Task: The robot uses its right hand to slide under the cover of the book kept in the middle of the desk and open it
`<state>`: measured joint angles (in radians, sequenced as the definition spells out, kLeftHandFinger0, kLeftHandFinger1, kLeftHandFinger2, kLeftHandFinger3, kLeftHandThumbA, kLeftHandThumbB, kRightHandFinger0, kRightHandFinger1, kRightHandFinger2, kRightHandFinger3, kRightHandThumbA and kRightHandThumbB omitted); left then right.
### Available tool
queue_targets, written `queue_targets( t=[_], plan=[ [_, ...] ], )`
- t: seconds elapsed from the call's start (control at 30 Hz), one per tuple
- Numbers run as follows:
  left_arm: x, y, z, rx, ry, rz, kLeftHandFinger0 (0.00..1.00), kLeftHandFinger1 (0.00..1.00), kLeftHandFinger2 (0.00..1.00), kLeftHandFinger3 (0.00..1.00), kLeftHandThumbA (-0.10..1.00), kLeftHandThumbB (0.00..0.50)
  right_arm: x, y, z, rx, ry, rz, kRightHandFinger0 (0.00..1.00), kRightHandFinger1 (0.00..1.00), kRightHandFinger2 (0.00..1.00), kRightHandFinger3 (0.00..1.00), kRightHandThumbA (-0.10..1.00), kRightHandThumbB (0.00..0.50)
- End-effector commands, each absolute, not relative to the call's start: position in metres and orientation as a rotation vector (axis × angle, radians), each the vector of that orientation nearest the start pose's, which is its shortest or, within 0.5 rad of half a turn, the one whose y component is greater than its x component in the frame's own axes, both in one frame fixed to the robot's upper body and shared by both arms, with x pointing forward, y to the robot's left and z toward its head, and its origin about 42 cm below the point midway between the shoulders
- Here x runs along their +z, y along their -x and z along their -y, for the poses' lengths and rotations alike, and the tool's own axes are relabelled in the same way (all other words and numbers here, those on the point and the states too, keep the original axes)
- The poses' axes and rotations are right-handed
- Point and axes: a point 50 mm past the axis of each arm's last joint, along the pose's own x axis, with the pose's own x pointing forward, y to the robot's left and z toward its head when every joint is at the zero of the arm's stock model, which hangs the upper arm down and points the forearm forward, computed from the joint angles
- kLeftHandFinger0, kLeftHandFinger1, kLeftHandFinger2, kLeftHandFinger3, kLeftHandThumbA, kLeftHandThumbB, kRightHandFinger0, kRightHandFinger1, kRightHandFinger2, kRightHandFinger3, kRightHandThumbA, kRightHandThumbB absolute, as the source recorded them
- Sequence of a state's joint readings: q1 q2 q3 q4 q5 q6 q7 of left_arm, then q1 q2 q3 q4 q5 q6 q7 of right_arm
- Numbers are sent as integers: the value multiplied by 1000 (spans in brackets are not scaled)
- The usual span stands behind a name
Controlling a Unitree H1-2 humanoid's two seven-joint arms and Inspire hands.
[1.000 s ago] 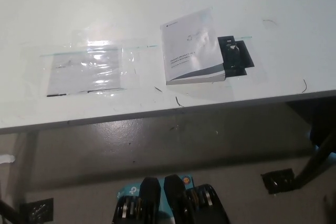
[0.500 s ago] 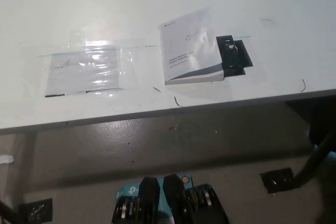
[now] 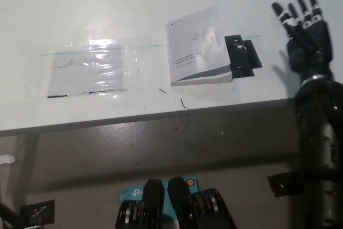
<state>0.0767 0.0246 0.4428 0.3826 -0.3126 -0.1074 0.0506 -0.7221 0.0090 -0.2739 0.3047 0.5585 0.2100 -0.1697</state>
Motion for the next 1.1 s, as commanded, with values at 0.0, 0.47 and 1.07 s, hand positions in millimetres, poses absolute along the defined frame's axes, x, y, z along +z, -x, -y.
queue_targets(
  t=[0.0, 0.47, 1.07],
  plan=[
    [-8, -199, -347, 593, 292, -240, 846, 837, 896, 914, 554, 191, 293, -496, 192, 26, -635, 238, 1000, 1000, 1000, 1000, 1000, 212],
    [-6, -204, -344, 596, 304, -236, 849, 828, 875, 906, 583, 156, 262, -507, 178, 13, -603, 164, 1000, 1000, 1000, 1000, 1000, 168],
    [-6, -205, -344, 602, 302, -252, 864, 824, 858, 893, 640, 151, 255, -509, 131, 73, -638, 107, 1000, 1000, 1000, 1000, 1000, 194]
  ],
)
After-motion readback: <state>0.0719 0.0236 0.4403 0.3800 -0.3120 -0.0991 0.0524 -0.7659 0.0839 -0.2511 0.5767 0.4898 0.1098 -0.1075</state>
